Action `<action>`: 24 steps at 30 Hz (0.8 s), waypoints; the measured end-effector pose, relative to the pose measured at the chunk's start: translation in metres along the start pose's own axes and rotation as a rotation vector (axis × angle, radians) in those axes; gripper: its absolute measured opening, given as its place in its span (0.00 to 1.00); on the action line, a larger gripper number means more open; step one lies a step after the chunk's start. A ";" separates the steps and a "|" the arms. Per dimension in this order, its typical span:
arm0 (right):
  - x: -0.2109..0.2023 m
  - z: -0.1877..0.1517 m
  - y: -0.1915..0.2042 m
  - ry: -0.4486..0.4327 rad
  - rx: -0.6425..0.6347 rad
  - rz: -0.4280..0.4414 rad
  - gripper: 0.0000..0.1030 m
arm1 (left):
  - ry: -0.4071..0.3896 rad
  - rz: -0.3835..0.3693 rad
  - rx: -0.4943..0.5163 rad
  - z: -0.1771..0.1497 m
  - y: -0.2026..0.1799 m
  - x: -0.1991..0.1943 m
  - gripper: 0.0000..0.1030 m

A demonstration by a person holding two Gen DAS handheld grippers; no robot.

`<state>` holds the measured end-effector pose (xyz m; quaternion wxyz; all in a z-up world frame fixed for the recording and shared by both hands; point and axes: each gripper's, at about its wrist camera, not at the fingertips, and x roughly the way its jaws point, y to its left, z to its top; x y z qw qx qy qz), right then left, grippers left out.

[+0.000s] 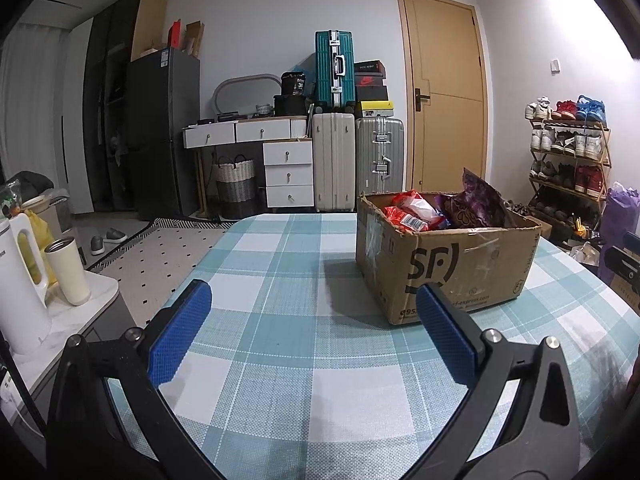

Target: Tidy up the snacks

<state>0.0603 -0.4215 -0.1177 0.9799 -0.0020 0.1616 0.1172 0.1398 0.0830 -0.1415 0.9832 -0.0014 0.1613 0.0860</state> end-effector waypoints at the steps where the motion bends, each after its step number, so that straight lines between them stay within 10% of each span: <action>1: 0.000 0.000 0.000 0.000 0.000 0.000 1.00 | -0.001 0.000 0.000 0.000 0.000 0.000 0.99; 24: 0.001 -0.001 0.000 -0.001 0.000 0.000 1.00 | -0.003 -0.011 0.002 0.000 -0.001 -0.004 0.99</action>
